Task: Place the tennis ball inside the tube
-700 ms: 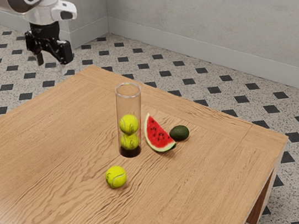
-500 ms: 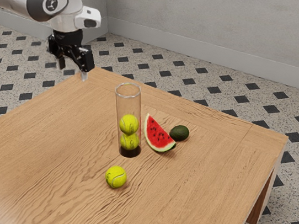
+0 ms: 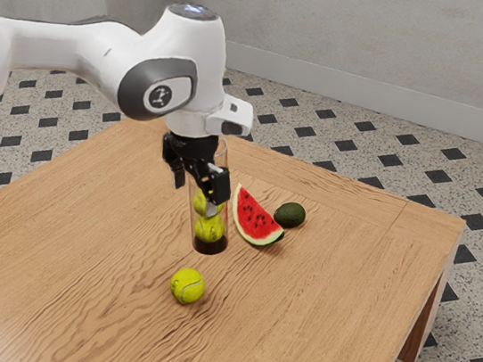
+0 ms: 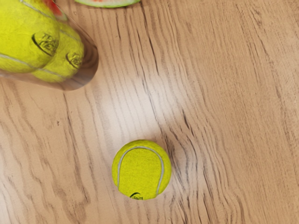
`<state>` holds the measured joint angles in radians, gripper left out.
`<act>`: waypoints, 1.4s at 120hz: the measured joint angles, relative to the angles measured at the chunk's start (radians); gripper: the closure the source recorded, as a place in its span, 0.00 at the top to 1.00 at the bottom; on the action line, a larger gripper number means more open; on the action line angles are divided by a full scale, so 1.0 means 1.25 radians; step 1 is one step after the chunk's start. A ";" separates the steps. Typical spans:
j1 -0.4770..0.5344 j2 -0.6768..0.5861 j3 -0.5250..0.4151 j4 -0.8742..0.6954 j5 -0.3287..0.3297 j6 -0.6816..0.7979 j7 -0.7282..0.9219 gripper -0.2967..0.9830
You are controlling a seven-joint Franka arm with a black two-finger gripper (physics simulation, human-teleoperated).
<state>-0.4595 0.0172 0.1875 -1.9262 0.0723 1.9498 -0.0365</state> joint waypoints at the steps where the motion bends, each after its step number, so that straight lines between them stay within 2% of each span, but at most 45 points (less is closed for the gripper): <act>1: -0.003 0.000 0.001 0.002 -0.001 0.000 -0.001 0.77; 14: -0.010 0.003 0.006 0.018 -0.002 -0.004 -0.007 0.77; 25: 0.026 0.007 0.004 0.004 0.002 0.005 -0.006 0.77; 41: 0.211 0.008 -0.072 -0.032 0.013 0.039 0.005 0.77; 57: 0.362 0.006 -0.079 -0.093 0.011 0.089 0.012 0.77; 92: 0.585 -0.015 -0.082 -0.140 0.016 0.143 -0.001 0.77; 110: 0.708 -0.027 -0.118 -0.141 0.030 0.150 -0.015 0.77; 117: 0.732 -0.034 -0.133 -0.141 0.032 0.148 -0.022 0.77; 124: 0.704 -0.036 -0.137 -0.139 0.038 0.145 -0.028 0.77; 132: 0.605 -0.038 -0.137 -0.137 0.045 0.141 -0.035 0.77; 156: 0.110 -0.033 -0.120 -0.139 0.047 0.139 -0.047 0.77; 168: -0.069 -0.032 -0.119 -0.139 0.045 0.141 -0.048 0.77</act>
<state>-0.5451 -0.0229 0.0387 -2.0995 0.1281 2.1257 -0.0961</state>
